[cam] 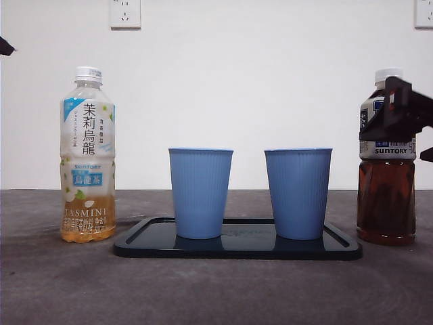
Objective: Pour the drink into the cup
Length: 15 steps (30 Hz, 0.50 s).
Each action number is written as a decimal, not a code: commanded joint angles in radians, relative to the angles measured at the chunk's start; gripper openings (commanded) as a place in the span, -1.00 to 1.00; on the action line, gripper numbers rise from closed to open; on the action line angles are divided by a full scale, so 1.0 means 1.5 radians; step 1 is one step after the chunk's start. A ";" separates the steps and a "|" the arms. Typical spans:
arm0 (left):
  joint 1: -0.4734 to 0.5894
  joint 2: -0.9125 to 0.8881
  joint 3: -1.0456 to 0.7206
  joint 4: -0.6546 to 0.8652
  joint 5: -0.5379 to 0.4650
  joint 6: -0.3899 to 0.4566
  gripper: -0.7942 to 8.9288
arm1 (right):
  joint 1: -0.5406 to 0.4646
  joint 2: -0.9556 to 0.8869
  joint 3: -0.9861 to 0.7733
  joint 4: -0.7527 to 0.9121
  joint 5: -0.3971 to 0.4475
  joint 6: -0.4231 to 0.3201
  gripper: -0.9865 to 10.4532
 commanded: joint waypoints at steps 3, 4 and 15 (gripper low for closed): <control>-0.002 0.004 0.006 0.011 0.001 0.008 0.13 | 0.002 0.066 0.002 0.080 0.003 -0.007 0.17; -0.002 0.004 0.006 0.011 0.001 0.008 0.13 | 0.002 0.078 0.007 0.084 0.003 -0.009 0.17; -0.002 0.004 0.006 0.011 0.001 0.008 0.13 | 0.002 0.154 0.058 0.085 0.003 -0.024 -0.15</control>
